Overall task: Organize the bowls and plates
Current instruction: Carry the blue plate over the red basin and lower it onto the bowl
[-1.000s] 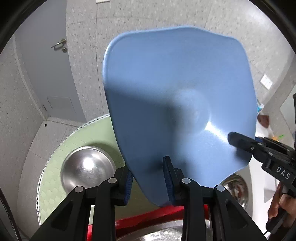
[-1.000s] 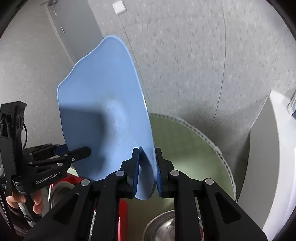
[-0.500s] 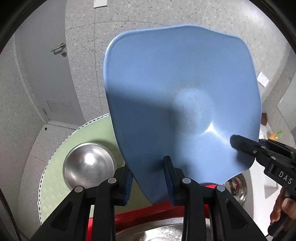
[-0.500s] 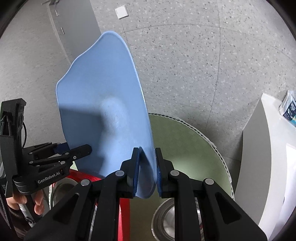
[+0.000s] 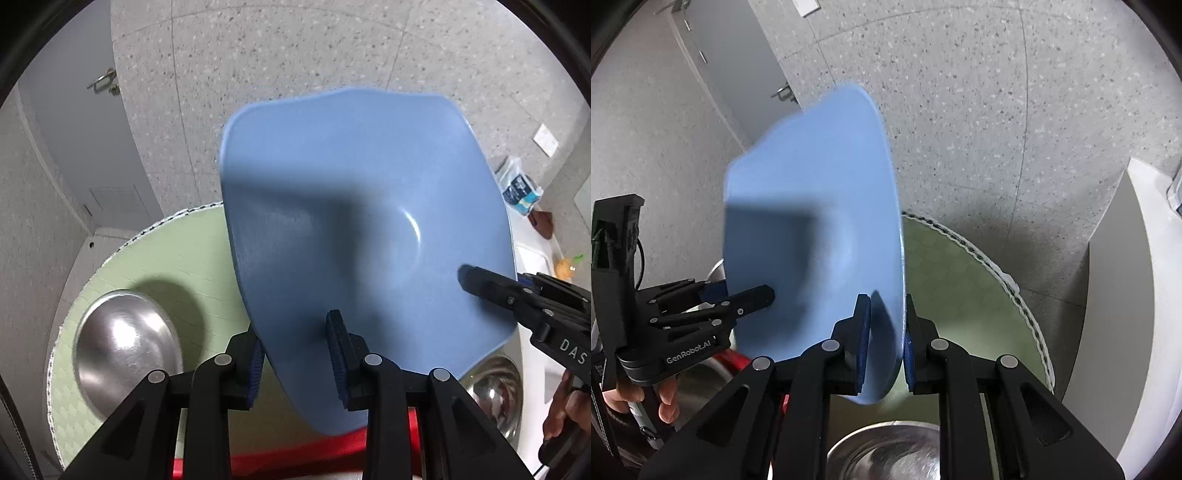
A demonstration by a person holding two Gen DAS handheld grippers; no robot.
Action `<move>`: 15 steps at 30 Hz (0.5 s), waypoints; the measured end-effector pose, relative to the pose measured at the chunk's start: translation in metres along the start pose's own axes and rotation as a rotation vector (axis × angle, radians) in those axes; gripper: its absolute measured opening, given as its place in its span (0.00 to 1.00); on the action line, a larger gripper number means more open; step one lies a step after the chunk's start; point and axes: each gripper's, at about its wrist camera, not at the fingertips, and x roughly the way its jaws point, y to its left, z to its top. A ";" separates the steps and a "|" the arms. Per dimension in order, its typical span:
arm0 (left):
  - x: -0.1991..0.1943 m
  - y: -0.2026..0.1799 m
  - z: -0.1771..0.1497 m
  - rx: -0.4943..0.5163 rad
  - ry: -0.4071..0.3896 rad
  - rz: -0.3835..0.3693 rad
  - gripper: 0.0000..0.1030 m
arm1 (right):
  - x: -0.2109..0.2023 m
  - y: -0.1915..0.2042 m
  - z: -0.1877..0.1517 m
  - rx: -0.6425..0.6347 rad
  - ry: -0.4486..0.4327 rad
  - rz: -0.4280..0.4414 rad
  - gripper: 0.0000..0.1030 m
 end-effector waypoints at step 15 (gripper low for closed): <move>-0.070 0.005 -0.013 0.022 -0.126 -0.034 0.26 | -0.050 0.041 0.006 -0.038 -0.055 -0.005 0.15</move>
